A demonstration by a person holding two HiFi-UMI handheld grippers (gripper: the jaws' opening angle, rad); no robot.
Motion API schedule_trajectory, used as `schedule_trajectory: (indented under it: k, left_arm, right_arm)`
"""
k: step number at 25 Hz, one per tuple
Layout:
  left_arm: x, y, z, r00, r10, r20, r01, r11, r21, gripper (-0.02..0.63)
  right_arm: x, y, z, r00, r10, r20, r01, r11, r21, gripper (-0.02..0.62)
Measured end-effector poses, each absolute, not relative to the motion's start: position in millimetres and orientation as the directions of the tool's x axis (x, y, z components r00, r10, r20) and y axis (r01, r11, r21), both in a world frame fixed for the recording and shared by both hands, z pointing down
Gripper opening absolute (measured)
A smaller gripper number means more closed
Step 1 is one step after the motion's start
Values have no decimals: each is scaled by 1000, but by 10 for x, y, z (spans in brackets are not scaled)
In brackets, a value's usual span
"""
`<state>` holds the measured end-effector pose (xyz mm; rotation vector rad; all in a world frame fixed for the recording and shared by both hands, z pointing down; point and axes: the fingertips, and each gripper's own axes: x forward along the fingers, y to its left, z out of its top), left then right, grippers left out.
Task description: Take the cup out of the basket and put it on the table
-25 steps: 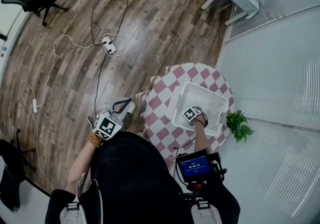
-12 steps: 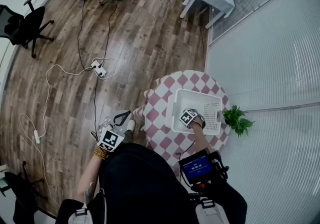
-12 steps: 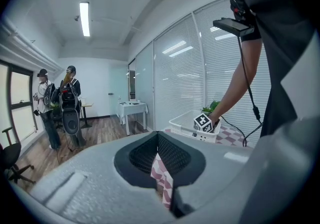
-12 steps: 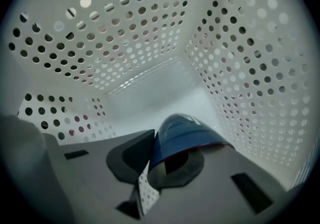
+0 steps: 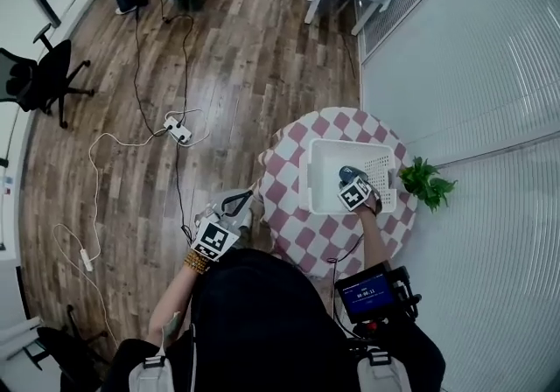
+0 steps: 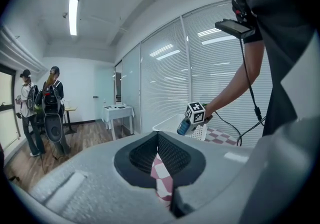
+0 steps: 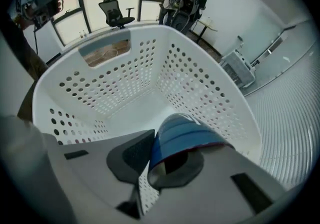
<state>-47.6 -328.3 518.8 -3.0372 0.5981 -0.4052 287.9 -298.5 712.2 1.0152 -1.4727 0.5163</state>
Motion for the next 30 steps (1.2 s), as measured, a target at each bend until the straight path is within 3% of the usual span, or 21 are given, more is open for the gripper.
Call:
schedule_trajectory:
  k: [9, 16, 30]
  left_arm:
    - [-90, -2894, 5070, 932, -254, 259, -240, -967, -82, 6]
    - [223, -2553, 4811, 952, -173, 254, -148, -982, -116, 6]
    - [757, -1806, 4597, 964, -109, 243, -77, -987, -140, 6]
  right_arm:
    - [2958, -2817, 6134, 77, -558, 826, -908, 303, 289, 40]
    - [2883, -2603, 5340, 14, -771, 637, -977, 125, 173, 40]
    - [2606, -1846, 4217, -95, -952, 292, -995, 103, 12, 40]
